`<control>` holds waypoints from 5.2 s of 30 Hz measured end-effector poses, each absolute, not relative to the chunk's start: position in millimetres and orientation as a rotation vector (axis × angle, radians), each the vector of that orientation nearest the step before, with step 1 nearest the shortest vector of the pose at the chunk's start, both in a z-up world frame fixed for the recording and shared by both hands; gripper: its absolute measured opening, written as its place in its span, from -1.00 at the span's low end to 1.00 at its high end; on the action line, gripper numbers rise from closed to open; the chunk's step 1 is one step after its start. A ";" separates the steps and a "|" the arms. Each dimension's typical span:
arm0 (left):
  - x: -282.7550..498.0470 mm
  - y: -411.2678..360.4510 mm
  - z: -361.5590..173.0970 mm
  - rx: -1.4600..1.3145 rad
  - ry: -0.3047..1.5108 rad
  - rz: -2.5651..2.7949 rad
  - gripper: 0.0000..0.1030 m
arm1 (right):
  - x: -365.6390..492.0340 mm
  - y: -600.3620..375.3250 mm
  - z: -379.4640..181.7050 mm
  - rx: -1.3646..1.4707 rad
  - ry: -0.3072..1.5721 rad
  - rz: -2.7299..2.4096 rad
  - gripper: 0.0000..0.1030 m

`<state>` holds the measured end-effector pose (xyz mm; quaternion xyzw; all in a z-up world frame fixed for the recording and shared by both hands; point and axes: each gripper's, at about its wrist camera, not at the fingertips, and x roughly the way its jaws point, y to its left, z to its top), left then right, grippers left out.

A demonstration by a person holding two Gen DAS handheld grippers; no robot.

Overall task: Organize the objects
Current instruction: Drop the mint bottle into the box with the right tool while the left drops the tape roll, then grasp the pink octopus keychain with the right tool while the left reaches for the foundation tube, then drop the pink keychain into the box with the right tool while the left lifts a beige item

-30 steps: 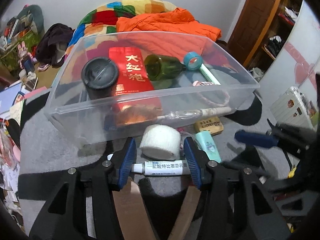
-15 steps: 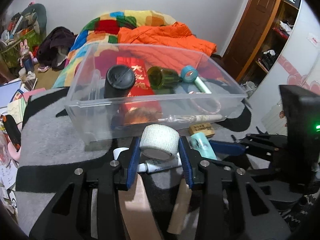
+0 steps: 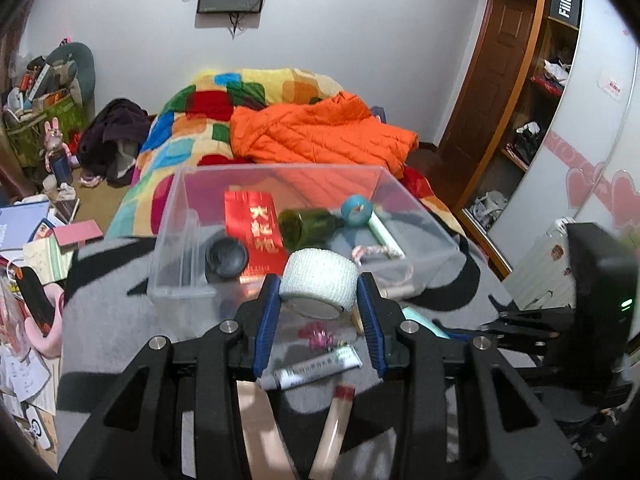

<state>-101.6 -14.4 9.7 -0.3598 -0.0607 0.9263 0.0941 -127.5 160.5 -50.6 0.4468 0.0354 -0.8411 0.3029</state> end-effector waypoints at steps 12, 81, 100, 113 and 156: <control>-135.5 -24.4 1.0 -1.134 -0.245 2.806 -0.25 | -168.6 160.3 -3.8 1.044 0.040 -2.362 -0.69; -87.4 -54.3 -70.1 -1.447 -0.050 2.672 -0.05 | -157.3 80.4 -88.5 1.224 0.290 -2.150 -0.58; -82.1 -48.4 -51.9 -1.386 -0.062 2.718 -0.68 | -135.7 110.0 -38.4 1.081 0.153 -2.201 -0.58; -66.5 -55.8 -1.4 -1.183 -0.127 2.800 -0.70 | -157.5 130.9 -11.3 1.020 0.089 -2.306 -0.58; -62.5 -44.8 -52.5 -1.367 -0.102 2.608 0.21 | -140.3 113.3 -72.6 1.206 0.208 -2.133 0.00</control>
